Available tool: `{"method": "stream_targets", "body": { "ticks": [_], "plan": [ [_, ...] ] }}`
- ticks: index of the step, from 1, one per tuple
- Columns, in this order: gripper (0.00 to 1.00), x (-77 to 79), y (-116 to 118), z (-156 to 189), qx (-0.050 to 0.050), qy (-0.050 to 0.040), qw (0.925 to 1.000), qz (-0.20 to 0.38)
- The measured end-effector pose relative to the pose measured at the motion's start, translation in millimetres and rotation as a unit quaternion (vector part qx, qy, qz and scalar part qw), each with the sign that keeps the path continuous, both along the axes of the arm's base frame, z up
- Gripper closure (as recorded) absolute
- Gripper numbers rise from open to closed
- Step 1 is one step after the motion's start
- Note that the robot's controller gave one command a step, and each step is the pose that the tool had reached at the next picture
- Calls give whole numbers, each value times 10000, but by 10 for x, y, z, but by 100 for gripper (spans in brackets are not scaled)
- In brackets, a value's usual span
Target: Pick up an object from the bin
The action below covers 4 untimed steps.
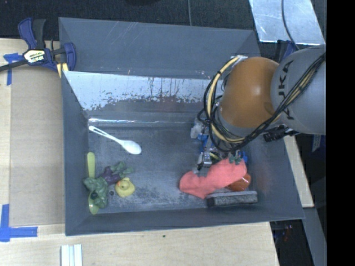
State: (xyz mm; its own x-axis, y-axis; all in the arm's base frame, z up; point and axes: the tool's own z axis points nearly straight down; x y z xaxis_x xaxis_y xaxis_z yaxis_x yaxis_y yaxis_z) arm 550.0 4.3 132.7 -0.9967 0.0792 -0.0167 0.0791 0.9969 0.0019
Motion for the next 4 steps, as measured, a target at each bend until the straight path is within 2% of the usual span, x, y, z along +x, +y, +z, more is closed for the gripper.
{"method": "stream_targets", "body": {
  "ticks": [1,2,3,4],
  "plan": [
    [0,-334,45,-177,-6,-17,9997,257],
    [100,-254,-816,-228,-22,-38,9905,1377],
    [100,-254,-816,-225,-22,-39,9905,1376],
    [100,-374,-735,530,-22,-26,9900,1412]
  ]
}}
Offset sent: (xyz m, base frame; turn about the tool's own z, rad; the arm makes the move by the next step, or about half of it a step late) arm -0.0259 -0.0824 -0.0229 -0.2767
